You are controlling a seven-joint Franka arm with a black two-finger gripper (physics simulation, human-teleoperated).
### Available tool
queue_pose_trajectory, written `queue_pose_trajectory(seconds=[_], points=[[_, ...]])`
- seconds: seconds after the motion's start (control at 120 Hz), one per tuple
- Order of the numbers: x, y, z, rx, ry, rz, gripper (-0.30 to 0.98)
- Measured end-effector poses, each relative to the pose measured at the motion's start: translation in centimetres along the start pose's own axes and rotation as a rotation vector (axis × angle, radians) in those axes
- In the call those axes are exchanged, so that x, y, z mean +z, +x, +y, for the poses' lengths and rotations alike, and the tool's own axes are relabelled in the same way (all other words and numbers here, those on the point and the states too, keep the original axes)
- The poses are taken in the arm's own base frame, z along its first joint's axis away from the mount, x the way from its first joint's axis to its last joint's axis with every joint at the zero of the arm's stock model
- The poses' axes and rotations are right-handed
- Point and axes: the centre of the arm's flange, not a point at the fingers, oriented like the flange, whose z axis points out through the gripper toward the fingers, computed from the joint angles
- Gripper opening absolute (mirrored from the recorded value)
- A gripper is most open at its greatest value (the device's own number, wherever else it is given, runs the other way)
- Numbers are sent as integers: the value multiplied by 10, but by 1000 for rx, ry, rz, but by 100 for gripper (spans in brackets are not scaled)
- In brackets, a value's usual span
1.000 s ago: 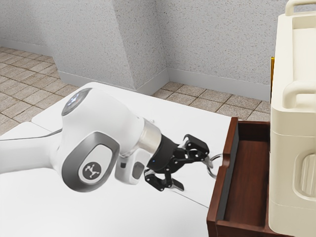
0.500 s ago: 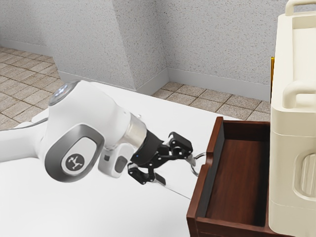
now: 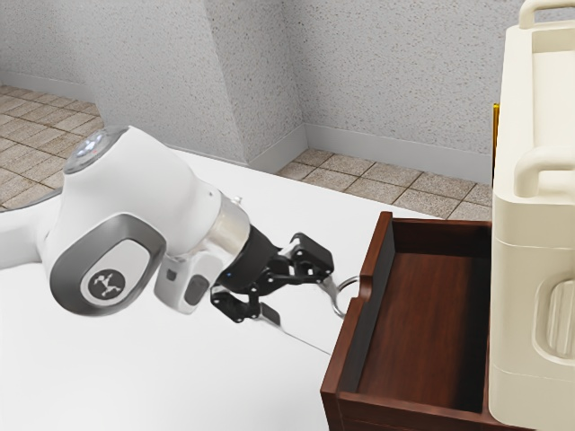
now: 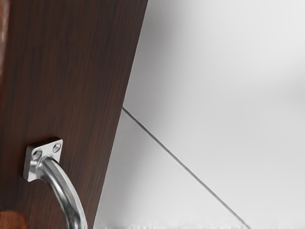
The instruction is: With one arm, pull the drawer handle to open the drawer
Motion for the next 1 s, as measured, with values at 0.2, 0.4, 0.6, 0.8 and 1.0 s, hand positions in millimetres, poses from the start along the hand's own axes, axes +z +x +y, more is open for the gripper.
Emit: queue_pose_trajectory(seconds=[0.2,0.4,0.6,0.8,1.0], points=[[-16,1,-4,-8,43,-10,68],[-59,10,-9,-10,118,-39,69],[-95,5,-26,-59,102,-79,69],[-137,-6,-38,-196,-15,-181,69],[-149,-46,-9,-509,-178,-216,69]])
